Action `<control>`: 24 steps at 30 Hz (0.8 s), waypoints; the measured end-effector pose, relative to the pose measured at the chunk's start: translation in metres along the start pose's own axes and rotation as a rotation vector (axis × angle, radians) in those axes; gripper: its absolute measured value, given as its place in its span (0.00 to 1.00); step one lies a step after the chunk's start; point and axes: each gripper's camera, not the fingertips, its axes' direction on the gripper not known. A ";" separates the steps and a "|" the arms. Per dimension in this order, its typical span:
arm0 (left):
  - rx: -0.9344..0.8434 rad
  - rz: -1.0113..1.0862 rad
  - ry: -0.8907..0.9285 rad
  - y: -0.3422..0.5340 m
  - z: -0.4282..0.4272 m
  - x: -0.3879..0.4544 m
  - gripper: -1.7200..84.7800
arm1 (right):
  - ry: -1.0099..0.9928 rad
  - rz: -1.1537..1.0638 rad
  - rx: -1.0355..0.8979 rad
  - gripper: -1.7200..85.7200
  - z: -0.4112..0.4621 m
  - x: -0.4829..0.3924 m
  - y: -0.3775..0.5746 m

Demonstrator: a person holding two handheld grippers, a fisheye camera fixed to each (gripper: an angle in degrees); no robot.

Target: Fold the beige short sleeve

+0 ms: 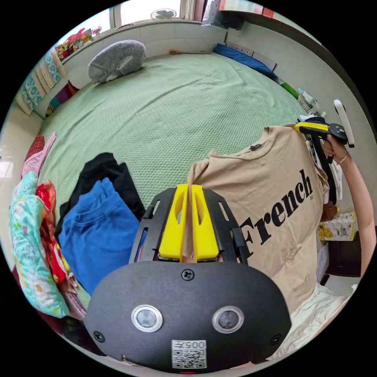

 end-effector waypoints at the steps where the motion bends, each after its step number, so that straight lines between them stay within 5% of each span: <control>1: 0.016 0.004 -0.041 -0.010 -0.009 -0.002 0.04 | 0.028 0.011 0.021 0.00 -0.006 0.001 -0.011; 12: 0.023 -0.239 -0.134 -0.075 -0.003 -0.024 0.07 | 0.142 0.264 0.022 0.04 0.020 -0.003 -0.075; 17: -0.005 -0.201 -0.180 -0.035 0.014 -0.018 0.10 | 0.170 0.143 0.016 0.05 0.042 -0.031 -0.020; 24: 0.018 -0.198 -0.013 0.024 0.008 -0.023 0.16 | -0.041 0.051 -0.008 0.04 0.049 -0.076 0.092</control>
